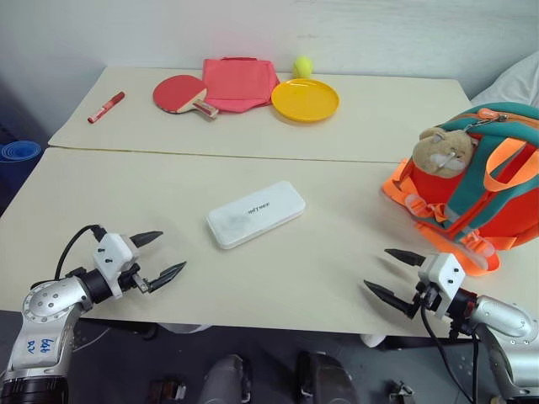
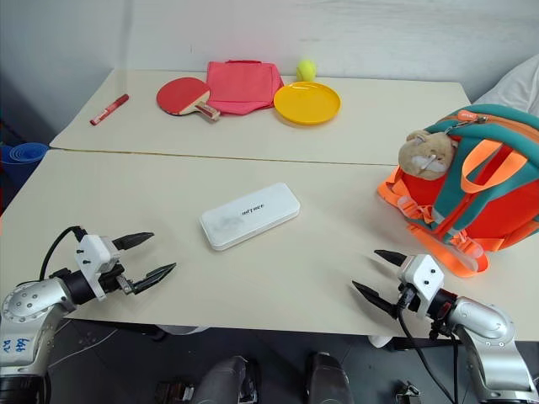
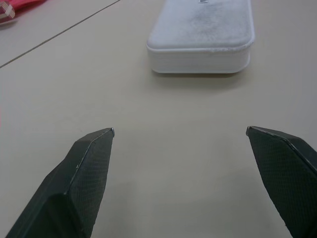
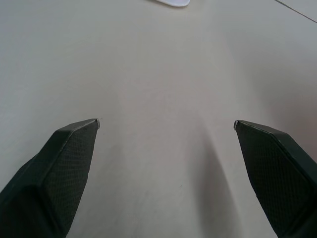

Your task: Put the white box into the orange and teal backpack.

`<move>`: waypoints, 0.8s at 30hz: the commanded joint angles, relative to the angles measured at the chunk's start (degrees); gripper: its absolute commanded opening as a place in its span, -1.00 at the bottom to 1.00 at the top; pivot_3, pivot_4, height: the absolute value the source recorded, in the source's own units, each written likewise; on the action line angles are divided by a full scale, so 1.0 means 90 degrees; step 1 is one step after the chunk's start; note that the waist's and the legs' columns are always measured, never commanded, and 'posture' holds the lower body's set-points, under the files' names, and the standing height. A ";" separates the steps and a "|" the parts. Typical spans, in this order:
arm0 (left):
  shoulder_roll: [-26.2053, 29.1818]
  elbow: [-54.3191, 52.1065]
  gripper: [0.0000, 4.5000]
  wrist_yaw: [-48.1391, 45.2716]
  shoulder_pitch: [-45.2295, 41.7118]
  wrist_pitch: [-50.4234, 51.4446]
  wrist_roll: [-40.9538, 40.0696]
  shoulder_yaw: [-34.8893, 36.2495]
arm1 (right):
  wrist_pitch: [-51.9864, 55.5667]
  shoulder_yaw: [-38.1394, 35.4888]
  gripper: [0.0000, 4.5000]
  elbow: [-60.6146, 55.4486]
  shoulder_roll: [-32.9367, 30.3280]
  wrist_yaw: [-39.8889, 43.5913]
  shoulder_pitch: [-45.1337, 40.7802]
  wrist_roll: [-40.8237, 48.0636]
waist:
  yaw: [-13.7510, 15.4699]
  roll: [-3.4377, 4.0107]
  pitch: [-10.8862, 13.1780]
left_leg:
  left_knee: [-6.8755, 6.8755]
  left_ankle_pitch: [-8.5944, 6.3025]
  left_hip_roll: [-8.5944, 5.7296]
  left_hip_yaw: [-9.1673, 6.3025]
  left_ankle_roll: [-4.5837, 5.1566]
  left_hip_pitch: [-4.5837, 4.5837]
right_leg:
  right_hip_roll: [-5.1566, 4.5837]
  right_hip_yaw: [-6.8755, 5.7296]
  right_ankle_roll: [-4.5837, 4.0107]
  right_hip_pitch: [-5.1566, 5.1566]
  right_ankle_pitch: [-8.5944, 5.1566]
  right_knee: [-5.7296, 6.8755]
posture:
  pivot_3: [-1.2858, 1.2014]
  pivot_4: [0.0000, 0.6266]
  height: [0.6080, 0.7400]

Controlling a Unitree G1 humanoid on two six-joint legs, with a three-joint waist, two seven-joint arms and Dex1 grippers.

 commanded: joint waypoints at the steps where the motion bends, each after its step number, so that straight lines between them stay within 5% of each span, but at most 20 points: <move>1: 0.0070 -0.0226 1.00 -0.0015 0.0000 0.0057 -0.0162 0.0101 | -0.0147 -0.0050 0.99 -0.0140 0.0032 -0.0028 -0.0033 0.0047 | 0.0000 0.0000 0.0000 | 0.0000 -0.0001 0.0000 0.0000 -0.0002 0.0000 | 0.0000 0.0000 0.0000 0.0000 0.0000 0.0000 | 0.03 -0.52 1.00; 9: 0.0271 -0.0477 1.00 -0.0403 0.0005 0.0938 -0.0724 0.0119 | 0.0075 0.0043 0.99 -0.0256 0.0297 -0.0236 -0.0492 0.0203 | -0.0008 0.0000 0.0000 | 0.0001 0.0006 0.0000 0.0000 0.0005 0.0001 | 0.0000 0.0001 0.0000 0.0000 0.0000 0.0002 | 0.03 -0.52 1.00; 11: 0.0315 -0.0510 1.00 -0.0405 -0.0008 0.1068 -0.0757 0.0122 | 0.0433 0.0109 0.82 -0.0481 0.0394 -0.0392 -0.0728 0.0388 | -0.0008 0.0000 0.0000 | 0.0001 0.0006 0.0000 0.0000 0.0006 0.0001 | 0.0000 0.0001 0.0000 0.0000 0.0000 0.0002 | 0.03 -0.52 1.00; 14: 0.0244 -0.0477 0.73 -0.0151 -0.0175 0.1153 -0.0726 0.0158 | 0.1099 0.0427 0.40 -0.0871 0.0406 -0.0743 -0.1189 0.0207 | -0.0028 0.0001 0.0000 | 0.0001 0.0006 0.0001 -0.0001 0.0005 0.0001 | 0.0000 0.0003 0.0000 -0.0002 0.0000 0.0004 | 0.03 -0.52 1.00; 22: -0.0445 -0.0822 -0.41 0.1056 -0.0585 0.1870 -0.0693 -0.0052 | 0.3694 0.1474 -0.86 -0.1137 0.0980 -0.2594 -0.2993 -0.0828 | -0.0020 0.0001 0.0000 | 0.0003 0.0007 -0.0001 -0.0001 0.0002 -0.0006 | -0.0002 0.0001 0.0000 -0.0006 0.0000 0.0018 | 0.03 -0.52 1.00; 24: -0.0602 -0.0942 -0.68 0.1274 -0.0634 0.2061 -0.0690 -0.0133 | 0.3978 0.1681 -1.00 -0.0956 0.1184 -0.2864 -0.3398 -0.1074 | -0.0027 0.0001 0.0000 | 0.0005 0.0007 -0.0002 0.0001 0.0003 -0.0009 | -0.0001 0.0001 0.0000 -0.0010 0.0000 0.0035 | 0.03 -0.52 1.00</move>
